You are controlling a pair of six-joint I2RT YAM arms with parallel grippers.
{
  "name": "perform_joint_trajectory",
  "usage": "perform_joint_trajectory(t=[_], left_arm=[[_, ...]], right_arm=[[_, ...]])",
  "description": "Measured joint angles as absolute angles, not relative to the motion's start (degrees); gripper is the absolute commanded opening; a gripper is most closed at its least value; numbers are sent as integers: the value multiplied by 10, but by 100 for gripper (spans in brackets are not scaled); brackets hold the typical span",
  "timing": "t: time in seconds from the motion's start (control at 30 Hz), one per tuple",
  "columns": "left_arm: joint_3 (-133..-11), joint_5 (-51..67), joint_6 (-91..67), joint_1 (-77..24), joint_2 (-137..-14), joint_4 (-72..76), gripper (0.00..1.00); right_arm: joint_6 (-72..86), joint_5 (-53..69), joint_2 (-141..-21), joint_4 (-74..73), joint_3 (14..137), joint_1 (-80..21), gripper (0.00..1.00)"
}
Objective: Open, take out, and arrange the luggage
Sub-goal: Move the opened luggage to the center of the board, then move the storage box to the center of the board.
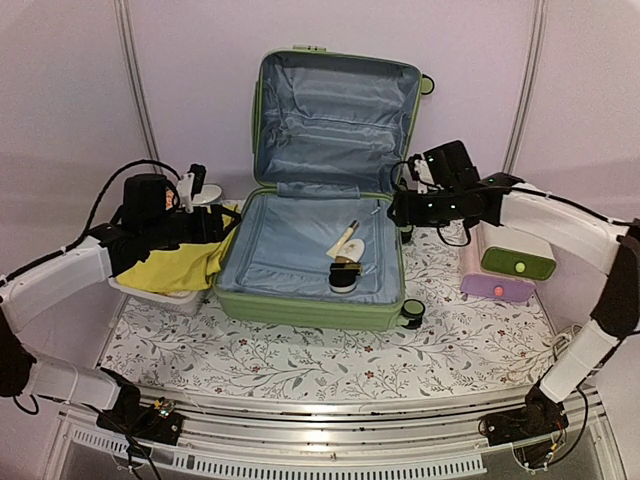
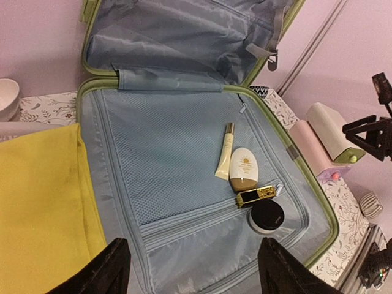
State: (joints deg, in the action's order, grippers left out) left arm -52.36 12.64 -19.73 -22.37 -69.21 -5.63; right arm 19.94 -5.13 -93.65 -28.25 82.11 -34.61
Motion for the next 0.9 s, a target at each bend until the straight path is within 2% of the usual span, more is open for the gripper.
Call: perform_joint_trajectory(t=[0.27, 0.4, 0.5, 0.53, 0.6, 0.63, 0.8, 0.9], left_arm=[[-488, 152, -206, -232, -656, -18, 74], [-464, 172, -213, -234, -651, -1, 74], [-451, 184, -215, -236, -651, 11, 74], [-448, 188, -215, -236, -651, 16, 74], [-440, 194, -216, -236, -647, 25, 74], [-437, 196, -216, -236, -644, 27, 74], [-429, 213, -217, -236, -634, 37, 75], [-429, 220, -216, -236, -625, 37, 75]], right_arm=[[206, -96, -740, -240, 654, -346, 63], [226, -131, -671, -248, 571, -344, 66], [255, -116, -620, -266, 522, -305, 68], [262, -103, -604, -270, 508, -276, 70], [271, -84, -583, -285, 495, -213, 85], [270, -75, -577, -295, 495, -176, 89], [258, -36, -612, -343, 555, -58, 98], [239, -16, -662, -361, 614, -22, 99]])
